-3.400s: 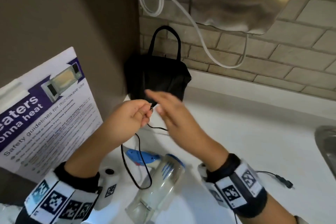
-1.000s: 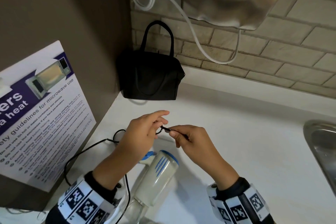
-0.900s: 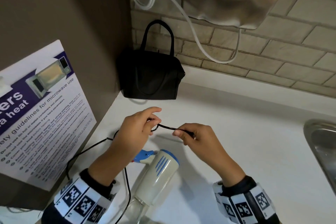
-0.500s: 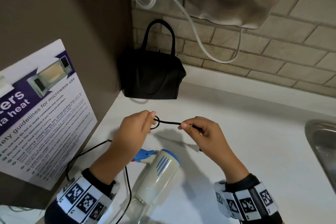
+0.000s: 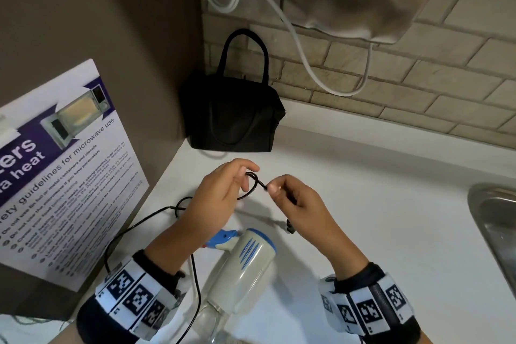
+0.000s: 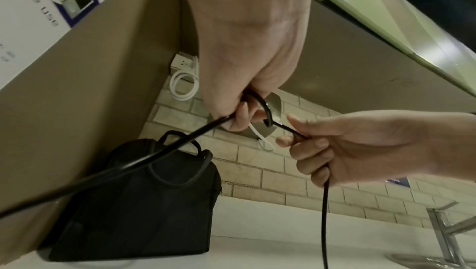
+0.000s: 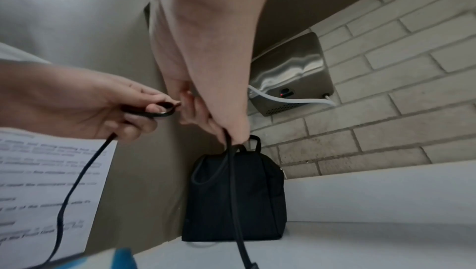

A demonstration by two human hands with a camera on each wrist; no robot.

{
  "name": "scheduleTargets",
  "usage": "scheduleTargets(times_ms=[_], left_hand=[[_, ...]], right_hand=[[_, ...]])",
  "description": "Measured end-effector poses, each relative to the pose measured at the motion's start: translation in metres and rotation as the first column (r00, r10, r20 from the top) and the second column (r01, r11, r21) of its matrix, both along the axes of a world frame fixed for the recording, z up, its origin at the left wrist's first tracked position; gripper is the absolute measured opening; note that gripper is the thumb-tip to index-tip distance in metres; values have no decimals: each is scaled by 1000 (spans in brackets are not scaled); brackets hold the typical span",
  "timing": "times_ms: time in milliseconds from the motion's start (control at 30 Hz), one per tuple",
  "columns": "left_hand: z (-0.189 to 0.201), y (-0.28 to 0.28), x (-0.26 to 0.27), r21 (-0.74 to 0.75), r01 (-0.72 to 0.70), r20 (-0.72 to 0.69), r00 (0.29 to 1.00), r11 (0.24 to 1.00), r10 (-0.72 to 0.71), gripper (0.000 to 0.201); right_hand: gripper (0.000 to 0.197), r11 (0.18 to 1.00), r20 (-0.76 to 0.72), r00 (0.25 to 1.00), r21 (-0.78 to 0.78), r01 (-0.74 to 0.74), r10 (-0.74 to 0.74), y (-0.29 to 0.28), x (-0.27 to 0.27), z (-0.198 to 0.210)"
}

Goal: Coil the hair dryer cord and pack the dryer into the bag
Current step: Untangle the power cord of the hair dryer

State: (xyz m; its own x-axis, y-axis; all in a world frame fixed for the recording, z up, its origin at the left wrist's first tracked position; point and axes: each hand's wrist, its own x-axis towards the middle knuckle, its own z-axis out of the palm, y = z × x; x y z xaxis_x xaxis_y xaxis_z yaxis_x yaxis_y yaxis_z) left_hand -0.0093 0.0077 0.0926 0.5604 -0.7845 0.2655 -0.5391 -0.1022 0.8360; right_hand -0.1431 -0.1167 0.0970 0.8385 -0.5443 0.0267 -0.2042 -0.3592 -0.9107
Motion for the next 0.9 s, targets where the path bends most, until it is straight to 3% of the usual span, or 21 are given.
scheduleTargets(times_ms=[133,333,467,567,633,700,800,833,900], left_hand=[[0,-2,-7,36,44,-7,999,998,-44,25],[4,-2,-3,-30,-43,-280,959,999,32,10],[8,-1,2,71,-35,-213,976,997,50,13],[10,2,7,81,-105,-221,968,991,121,27],[11,1,11,44,-173,-403,898,984,176,31],[11,-1,15,29,-231,-589,782,973,203,31],[6,-1,17,-55,-267,-798,590,962,118,28],[5,-1,17,-55,-249,-814,572,967,100,28],[4,2,17,41,-127,-746,656,991,115,36]], right_hand=[[21,990,10,997,117,-74,74,1,3,7],[15,964,46,998,259,-59,49,4,5,6],[11,947,63,998,318,-35,16,4,6,6],[9,936,87,991,331,-123,100,1,1,8],[10,922,92,978,327,-207,187,-2,-3,8],[9,905,82,961,324,-276,264,-5,-7,7],[8,912,65,964,315,-264,257,-12,-11,3],[7,919,62,968,306,-250,243,-14,-12,1],[6,925,43,967,284,-252,250,-17,-13,-1]])
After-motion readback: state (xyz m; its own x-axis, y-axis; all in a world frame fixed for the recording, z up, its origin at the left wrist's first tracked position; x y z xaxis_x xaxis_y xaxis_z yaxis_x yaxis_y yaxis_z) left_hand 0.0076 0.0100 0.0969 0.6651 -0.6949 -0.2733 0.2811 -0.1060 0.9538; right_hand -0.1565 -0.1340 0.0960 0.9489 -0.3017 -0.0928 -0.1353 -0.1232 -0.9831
